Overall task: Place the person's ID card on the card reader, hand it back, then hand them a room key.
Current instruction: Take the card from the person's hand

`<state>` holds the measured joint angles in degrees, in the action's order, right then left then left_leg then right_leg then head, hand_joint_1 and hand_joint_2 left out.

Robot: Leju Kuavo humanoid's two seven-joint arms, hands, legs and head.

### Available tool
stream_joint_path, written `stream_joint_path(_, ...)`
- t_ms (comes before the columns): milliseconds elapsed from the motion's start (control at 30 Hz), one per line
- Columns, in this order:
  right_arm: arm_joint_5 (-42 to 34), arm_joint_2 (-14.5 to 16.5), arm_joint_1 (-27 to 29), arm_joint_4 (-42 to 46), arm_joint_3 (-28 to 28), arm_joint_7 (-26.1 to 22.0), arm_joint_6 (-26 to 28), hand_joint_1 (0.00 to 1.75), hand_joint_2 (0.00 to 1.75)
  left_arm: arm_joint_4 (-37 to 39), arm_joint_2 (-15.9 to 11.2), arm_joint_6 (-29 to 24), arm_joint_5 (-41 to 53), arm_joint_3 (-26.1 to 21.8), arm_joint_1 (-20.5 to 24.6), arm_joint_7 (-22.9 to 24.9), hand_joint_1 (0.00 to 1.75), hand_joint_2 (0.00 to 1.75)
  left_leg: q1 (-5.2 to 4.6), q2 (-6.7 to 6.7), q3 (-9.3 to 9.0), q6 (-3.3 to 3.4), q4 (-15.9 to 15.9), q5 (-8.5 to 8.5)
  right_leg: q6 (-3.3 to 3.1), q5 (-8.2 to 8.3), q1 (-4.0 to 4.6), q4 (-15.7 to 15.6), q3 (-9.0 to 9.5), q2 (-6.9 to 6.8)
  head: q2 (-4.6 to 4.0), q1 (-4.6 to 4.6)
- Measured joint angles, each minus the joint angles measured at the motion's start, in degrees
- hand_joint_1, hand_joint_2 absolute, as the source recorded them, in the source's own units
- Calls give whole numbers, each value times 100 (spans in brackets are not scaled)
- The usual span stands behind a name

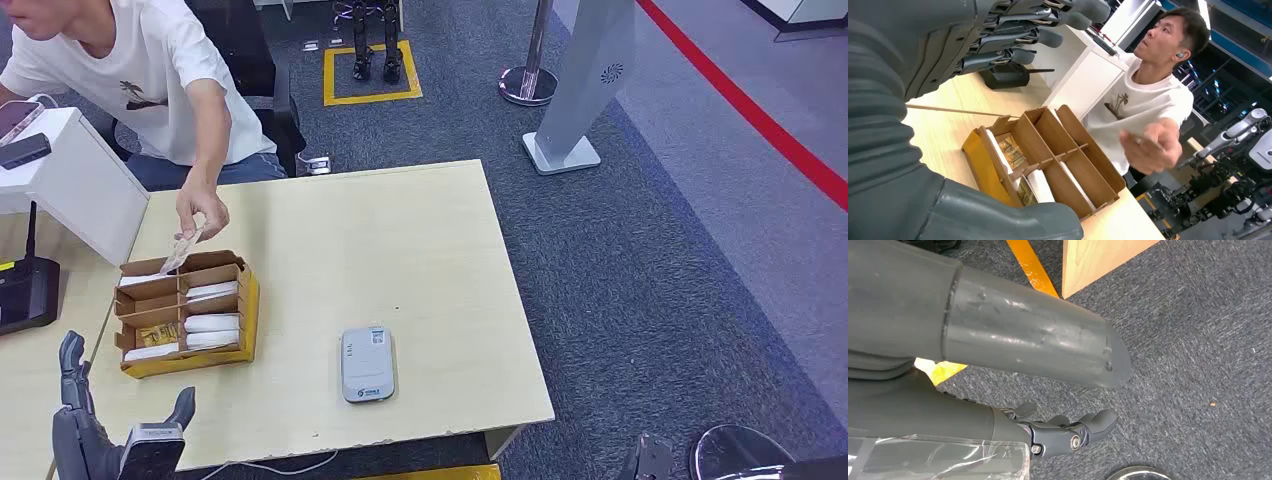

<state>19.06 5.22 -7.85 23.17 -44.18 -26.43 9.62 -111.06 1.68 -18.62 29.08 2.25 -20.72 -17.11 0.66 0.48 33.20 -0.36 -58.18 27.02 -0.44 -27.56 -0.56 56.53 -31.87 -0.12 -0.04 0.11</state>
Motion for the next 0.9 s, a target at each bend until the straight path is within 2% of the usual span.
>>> stream_joint_path(267,-43,0,2,-15,-1,-4,-6,0,0,0,-3,-7,90,21,0,22,0,175,0,0,0,0,0,0,0,0,0,0,0,0,0,0)
stream_joint_path(567,-83,0,30,-52,-21,-36,-71,0,0,-9,-123,-162,694,15,-3,294,0,175,0,0,0,0,0,0,0,0,0,0,0,0,0,0)
stream_joint_path(733,-99,3,67,-86,-86,-37,-114,0,0,-182,-450,155,1805,-216,-18,1154,0,175,2,0,0,0,2,0,-1,0,1,1,1,-1,0,-2)
stream_joint_path(900,-4,24,81,-151,-110,2,-184,0,0,-404,-1045,943,3423,-700,-9,2008,0,175,6,-1,0,-4,3,-3,-2,-1,5,3,0,-1,0,-2)
